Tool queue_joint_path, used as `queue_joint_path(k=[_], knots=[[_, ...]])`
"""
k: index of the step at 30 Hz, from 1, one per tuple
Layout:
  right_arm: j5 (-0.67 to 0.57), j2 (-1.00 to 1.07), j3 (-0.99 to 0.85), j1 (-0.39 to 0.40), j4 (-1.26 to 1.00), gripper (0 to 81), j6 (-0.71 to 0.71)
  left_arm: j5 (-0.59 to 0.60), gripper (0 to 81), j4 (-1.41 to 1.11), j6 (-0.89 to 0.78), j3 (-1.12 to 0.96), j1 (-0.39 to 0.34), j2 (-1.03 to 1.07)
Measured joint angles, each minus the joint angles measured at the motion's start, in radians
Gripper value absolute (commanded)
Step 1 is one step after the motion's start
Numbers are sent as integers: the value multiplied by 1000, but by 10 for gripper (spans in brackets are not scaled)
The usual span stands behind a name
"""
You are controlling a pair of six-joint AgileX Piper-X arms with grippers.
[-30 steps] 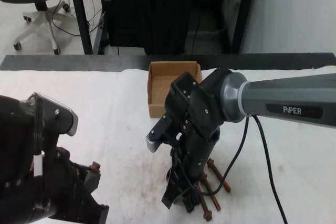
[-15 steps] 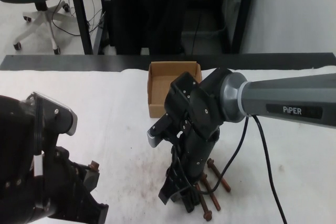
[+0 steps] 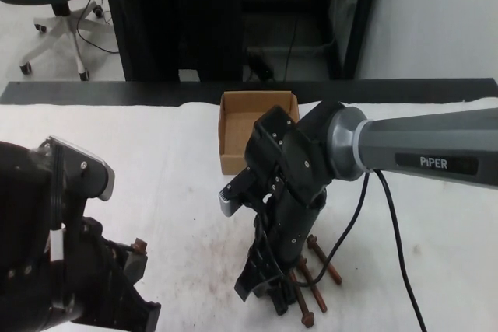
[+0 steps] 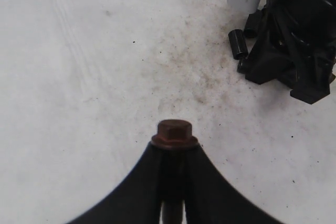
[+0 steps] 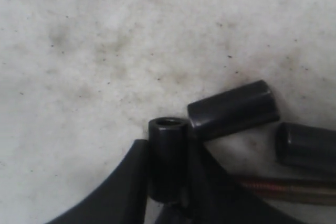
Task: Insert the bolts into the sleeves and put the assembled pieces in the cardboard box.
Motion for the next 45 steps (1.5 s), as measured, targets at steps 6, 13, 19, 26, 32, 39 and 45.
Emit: queue_joint_path(k=[6, 13, 19, 26, 32, 39, 45], knots=[[-177, -98, 3, -15, -50, 9, 75, 0, 3, -118, -2, 0, 0, -3], [-319, -328, 4, -92, -147, 9, 119, 94, 3, -454, -81, 2, 0, -8], [-430, -489, 153, -156, -227, 9, 182, 342, 3, -865, -162, 4, 0, -3], [-492, -657, 503, -141, -707, 9, 315, 543, 3, -1065, -298, 4, 0, 74], [-496, -669, 704, -61, -1294, 9, 429, 653, 3, -1093, -330, 4, 0, 175], [-459, -678, 759, -34, -1448, 9, 436, 670, 3, -1182, -359, 4, 0, 207], [-446, -678, 760, -33, -1461, 9, 436, 670, 3, -1263, -359, 4, 0, 207]])
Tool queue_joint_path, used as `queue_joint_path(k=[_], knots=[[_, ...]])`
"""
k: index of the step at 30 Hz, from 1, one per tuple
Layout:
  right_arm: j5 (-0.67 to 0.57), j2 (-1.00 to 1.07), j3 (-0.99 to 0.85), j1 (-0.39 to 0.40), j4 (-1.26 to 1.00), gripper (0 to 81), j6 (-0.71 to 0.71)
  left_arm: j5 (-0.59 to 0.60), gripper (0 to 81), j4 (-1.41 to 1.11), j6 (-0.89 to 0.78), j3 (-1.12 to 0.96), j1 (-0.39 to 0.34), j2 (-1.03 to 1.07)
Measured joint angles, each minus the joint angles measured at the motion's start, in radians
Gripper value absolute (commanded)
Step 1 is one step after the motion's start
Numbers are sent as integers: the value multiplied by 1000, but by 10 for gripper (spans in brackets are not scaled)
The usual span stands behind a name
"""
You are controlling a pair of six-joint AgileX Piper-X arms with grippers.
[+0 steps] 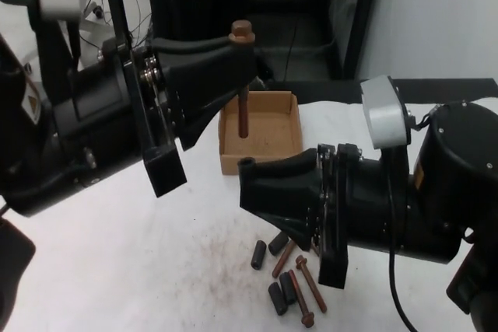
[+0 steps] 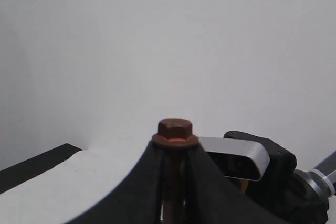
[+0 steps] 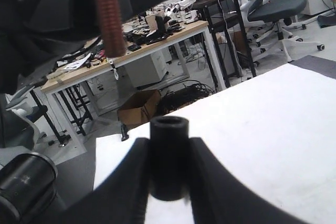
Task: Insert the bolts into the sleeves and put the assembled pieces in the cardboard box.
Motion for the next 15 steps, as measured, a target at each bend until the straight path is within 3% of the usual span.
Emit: queue_joint_path(k=[15], knots=[[87, 0, 0, 22, 0, 9, -63, 31, 3, -13, 24, 0, 0, 0]])
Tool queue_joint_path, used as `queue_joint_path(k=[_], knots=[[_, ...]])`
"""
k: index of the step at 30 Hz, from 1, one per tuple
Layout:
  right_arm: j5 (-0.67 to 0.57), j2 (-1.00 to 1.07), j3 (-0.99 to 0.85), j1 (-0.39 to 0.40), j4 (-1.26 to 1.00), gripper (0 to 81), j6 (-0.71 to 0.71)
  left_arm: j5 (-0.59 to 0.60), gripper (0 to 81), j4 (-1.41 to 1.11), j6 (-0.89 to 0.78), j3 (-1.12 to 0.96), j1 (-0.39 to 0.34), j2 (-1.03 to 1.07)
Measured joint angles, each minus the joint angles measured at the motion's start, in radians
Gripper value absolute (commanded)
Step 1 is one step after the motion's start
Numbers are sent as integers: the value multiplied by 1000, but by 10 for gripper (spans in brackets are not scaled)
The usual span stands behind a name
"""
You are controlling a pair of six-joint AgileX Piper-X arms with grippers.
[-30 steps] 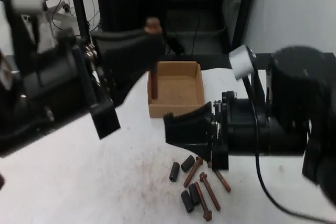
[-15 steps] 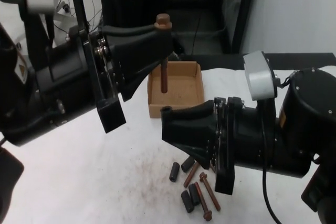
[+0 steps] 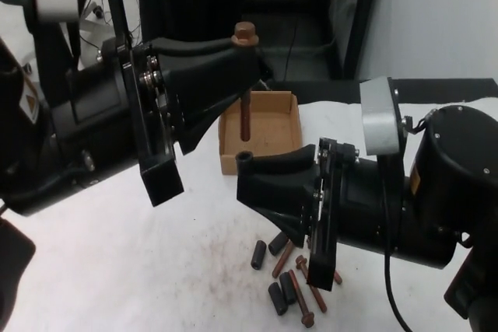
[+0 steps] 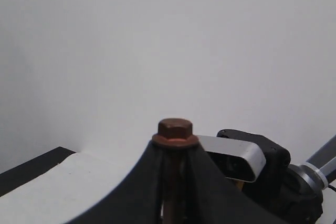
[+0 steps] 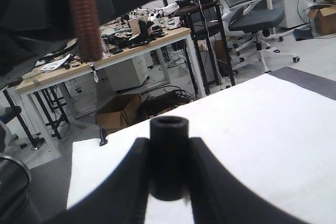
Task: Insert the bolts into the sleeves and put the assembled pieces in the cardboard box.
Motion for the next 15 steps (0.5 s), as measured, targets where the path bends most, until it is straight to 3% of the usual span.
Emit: queue_joint_path(k=[7, 15], knots=[[3, 0, 0, 0, -113, 9, -1, -95, 3, 0, 14, 15, 0, 0], [3, 0, 0, 0, -148, 9, -4, -117, 3, 0, 20, 18, 0, 0]])
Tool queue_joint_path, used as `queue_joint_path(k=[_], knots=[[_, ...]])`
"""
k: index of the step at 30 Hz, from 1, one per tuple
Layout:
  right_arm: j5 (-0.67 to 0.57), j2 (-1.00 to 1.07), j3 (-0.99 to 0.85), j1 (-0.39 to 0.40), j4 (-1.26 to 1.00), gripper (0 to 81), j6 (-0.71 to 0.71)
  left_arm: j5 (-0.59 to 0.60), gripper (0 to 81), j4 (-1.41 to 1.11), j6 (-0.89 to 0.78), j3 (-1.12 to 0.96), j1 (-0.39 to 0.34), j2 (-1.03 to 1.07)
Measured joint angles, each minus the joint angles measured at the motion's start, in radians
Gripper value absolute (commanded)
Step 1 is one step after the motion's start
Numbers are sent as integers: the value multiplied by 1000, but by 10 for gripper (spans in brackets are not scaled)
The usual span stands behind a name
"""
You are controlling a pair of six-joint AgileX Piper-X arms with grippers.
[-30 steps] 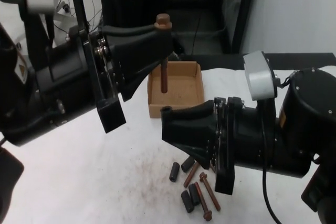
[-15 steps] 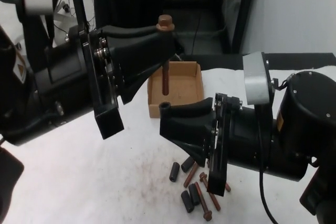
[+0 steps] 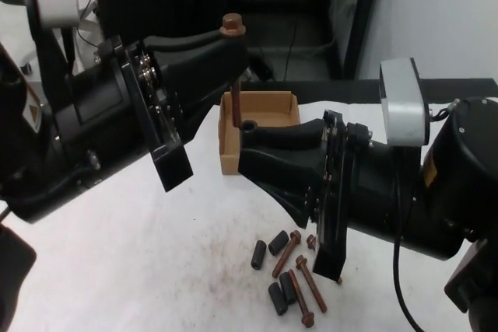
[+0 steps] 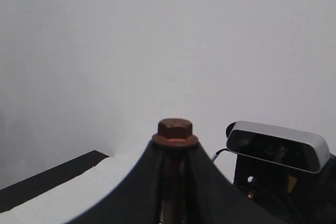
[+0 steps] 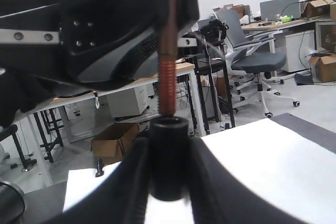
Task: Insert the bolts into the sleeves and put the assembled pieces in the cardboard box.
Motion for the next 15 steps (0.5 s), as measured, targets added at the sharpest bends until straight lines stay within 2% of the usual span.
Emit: queue_joint_path(k=[15], knots=[[0, 0, 0, 0, 111, 9, -39, 0, 3, -10, 0, 1, 0, 0]])
